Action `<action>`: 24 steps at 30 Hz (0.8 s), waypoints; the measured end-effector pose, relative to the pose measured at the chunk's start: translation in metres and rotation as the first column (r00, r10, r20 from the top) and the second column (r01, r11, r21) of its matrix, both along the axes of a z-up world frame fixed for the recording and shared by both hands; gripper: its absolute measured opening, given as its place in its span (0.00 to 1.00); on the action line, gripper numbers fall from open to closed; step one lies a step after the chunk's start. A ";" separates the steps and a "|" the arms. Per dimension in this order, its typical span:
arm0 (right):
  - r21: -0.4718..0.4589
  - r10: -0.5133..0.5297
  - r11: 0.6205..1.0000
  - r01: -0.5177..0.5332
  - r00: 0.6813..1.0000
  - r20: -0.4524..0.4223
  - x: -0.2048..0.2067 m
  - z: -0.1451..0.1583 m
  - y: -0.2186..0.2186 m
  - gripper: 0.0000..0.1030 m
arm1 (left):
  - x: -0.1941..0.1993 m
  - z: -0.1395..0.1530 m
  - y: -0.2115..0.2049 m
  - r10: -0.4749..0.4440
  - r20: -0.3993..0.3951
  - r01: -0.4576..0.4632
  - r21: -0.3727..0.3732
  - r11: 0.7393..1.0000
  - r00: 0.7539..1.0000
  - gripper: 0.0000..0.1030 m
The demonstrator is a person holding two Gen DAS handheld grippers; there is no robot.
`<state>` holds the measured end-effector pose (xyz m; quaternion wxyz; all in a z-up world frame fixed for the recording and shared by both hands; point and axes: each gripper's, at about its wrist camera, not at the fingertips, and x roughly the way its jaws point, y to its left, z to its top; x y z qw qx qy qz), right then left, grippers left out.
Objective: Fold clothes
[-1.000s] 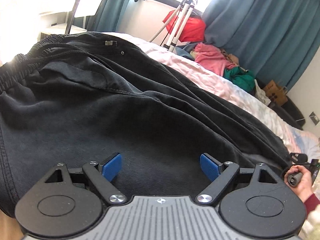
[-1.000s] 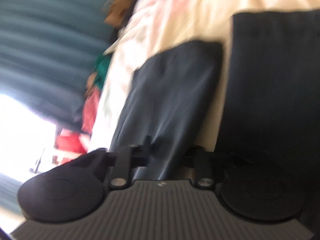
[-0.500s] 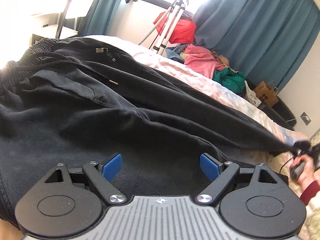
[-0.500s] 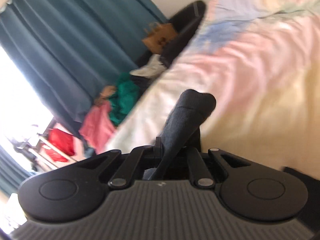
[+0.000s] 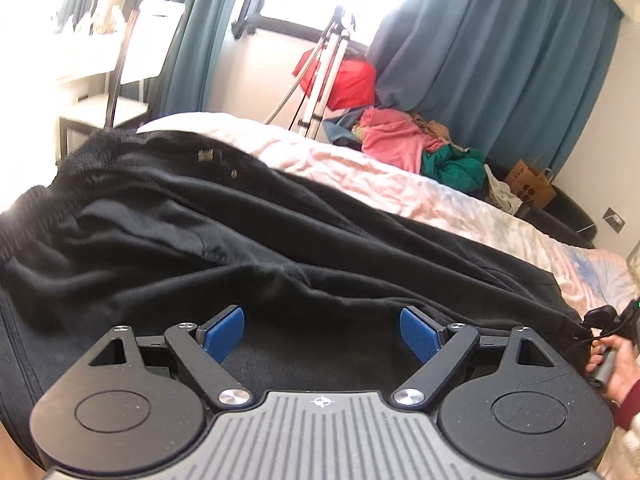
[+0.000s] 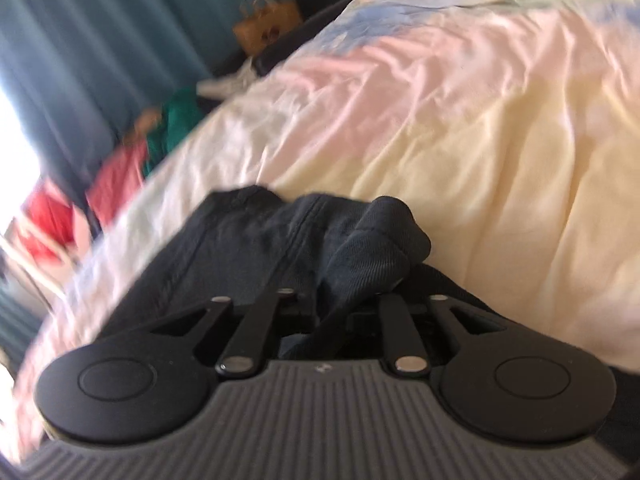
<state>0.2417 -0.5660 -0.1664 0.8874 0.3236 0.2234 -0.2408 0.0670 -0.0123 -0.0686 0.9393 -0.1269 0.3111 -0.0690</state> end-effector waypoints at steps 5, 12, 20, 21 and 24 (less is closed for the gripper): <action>-0.107 0.121 0.986 -0.125 0.992 -0.044 -0.021 0.044 0.047 0.45 | -0.012 0.008 0.000 -0.012 0.042 0.011 0.018 1.000 0.999 0.85; -0.226 0.296 0.926 -0.303 0.953 -0.064 -0.061 0.106 0.126 0.63 | -0.043 0.018 0.009 -0.046 0.094 0.042 0.040 0.998 0.995 0.85; -0.296 0.510 0.828 -0.477 0.859 0.042 -0.139 0.145 0.243 0.89 | -0.062 0.025 0.018 -0.034 0.120 0.031 0.031 0.999 0.992 0.88; -0.302 0.530 0.815 -0.494 0.846 0.048 -0.147 0.143 0.252 0.89 | -0.064 0.026 0.019 -0.032 0.123 0.028 0.030 0.999 0.992 0.92; -0.332 0.564 0.783 -0.526 0.826 0.022 -0.164 0.131 0.272 0.89 | -0.069 0.029 0.021 -0.024 0.132 0.020 0.028 0.999 0.991 0.98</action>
